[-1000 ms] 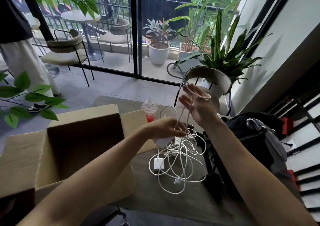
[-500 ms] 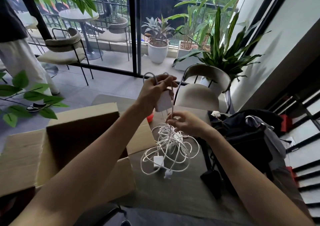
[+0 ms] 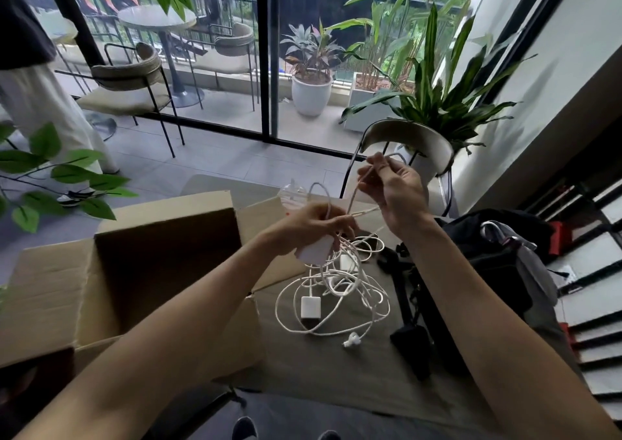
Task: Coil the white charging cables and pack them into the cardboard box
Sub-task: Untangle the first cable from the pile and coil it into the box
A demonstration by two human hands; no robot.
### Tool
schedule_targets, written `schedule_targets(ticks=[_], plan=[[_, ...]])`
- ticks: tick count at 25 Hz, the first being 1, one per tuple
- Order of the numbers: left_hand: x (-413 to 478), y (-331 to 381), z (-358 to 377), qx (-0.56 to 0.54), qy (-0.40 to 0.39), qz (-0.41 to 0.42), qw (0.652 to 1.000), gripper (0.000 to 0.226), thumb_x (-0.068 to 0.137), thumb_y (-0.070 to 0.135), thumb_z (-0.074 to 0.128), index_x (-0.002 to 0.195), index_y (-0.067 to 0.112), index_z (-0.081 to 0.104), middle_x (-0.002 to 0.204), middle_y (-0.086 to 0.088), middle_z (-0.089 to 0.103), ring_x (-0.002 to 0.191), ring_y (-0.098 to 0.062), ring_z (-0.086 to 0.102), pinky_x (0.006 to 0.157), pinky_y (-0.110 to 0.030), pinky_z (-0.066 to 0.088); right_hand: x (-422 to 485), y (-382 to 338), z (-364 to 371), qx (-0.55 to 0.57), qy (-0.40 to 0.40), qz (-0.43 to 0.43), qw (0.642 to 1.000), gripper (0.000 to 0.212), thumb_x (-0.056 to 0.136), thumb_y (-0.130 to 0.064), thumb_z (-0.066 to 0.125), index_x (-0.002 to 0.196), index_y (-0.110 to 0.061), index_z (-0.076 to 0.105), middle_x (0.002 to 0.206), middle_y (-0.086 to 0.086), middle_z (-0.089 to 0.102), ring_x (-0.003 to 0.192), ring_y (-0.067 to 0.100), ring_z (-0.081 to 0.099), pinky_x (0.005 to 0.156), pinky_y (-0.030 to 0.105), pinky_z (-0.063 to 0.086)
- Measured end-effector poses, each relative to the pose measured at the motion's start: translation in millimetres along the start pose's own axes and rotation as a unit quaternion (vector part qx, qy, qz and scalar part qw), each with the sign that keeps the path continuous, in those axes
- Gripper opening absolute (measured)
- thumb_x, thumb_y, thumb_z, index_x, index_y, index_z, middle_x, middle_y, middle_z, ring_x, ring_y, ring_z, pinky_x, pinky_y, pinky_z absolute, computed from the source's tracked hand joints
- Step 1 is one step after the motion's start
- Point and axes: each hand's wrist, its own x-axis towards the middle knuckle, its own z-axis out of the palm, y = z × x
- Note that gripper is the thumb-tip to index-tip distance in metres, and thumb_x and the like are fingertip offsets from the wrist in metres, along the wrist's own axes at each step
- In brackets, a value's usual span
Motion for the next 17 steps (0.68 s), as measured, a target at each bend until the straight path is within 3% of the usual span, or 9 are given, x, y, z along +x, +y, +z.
schedule_targets(ticks=[2,4,6,8,11,14,16,17], plan=[[1,6,-1,-0.009,0.053,0.01,0.999,0.02,0.101,0.012,0.054,0.102,-0.004,0.066,0.09,-0.017,0.072,0.066,-0.017,0.068,0.059,-0.028,0.056,0,-3,-6,0.006,-0.004,0.017,1.0,0.022,0.104,-0.023,0.05,0.103,-0.005,0.061,0.08,0.007,0.072,0.07,0.014,0.07,0.063,0.025,0.058],[2,21,-2,-0.068,0.105,0.041,0.991,0.018,0.1,0.011,0.054,0.097,-0.002,0.066,0.083,-0.012,0.072,0.06,-0.017,0.066,0.055,-0.027,0.056,-4,-2,-14,-0.06,-0.091,0.056,0.992,0.029,0.106,-0.027,0.044,0.108,-0.004,0.061,0.093,0.011,0.072,0.08,0.018,0.07,0.073,0.03,0.058],[3,39,-7,-0.106,0.123,0.076,0.984,0.015,0.1,0.012,0.054,0.095,0.005,0.066,0.081,-0.008,0.073,0.059,-0.017,0.066,0.054,-0.026,0.056,-13,6,-20,-0.205,-0.223,0.113,0.946,0.033,0.104,-0.03,0.047,0.117,-0.003,0.062,0.105,0.013,0.071,0.092,0.023,0.071,0.081,0.032,0.056],[4,52,-11,-0.1,0.124,0.091,0.983,0.014,0.1,0.014,0.055,0.095,0.007,0.066,0.083,-0.008,0.075,0.06,-0.021,0.065,0.054,-0.025,0.055,-20,14,-24,-0.285,-0.29,0.121,0.906,0.024,0.1,-0.023,0.057,0.115,-0.005,0.065,0.1,0.013,0.072,0.084,0.022,0.072,0.072,0.029,0.058],[2,63,-13,-0.102,0.141,0.087,0.981,0.013,0.1,0.014,0.055,0.096,0.005,0.064,0.082,-0.008,0.075,0.059,-0.022,0.062,0.053,-0.025,0.054,-19,15,-24,-0.299,-0.267,0.083,0.912,0.012,0.098,-0.007,0.06,0.108,-0.007,0.065,0.086,0.013,0.068,0.063,0.013,0.063,0.054,0.024,0.052],[-1,70,-23,-0.134,0.192,0.073,0.969,0.013,0.1,0.014,0.053,0.096,0.007,0.063,0.081,-0.007,0.075,0.059,-0.017,0.061,0.054,-0.027,0.055,-9,11,-33,-0.358,-0.185,0.005,0.915,0.02,0.1,0.0,0.049,0.104,-0.007,0.067,0.084,0.01,0.071,0.051,0.003,0.054,0.047,0.018,0.043],[-5,75,-30,-0.174,0.182,0.08,0.964,0.013,0.101,0.014,0.051,0.098,0.007,0.062,0.083,-0.007,0.075,0.059,-0.016,0.061,0.056,-0.029,0.055,-1,13,-44,-0.429,-0.125,-0.001,0.895,0.026,0.102,-0.004,0.047,0.092,-0.016,0.068,0.081,0.006,0.074,0.057,0.011,0.061,0.053,0.028,0.049],[-7,79,-32,-0.181,0.156,0.092,0.967,0.013,0.101,0.013,0.05,0.099,0.006,0.061,0.086,-0.009,0.075,0.06,-0.017,0.062,0.057,-0.03,0.056,4,15,-49,-0.489,-0.109,0.014,0.866,0.028,0.103,-0.009,0.047,0.086,-0.019,0.067,0.08,0.004,0.075,0.066,0.017,0.067,0.064,0.034,0.055]])
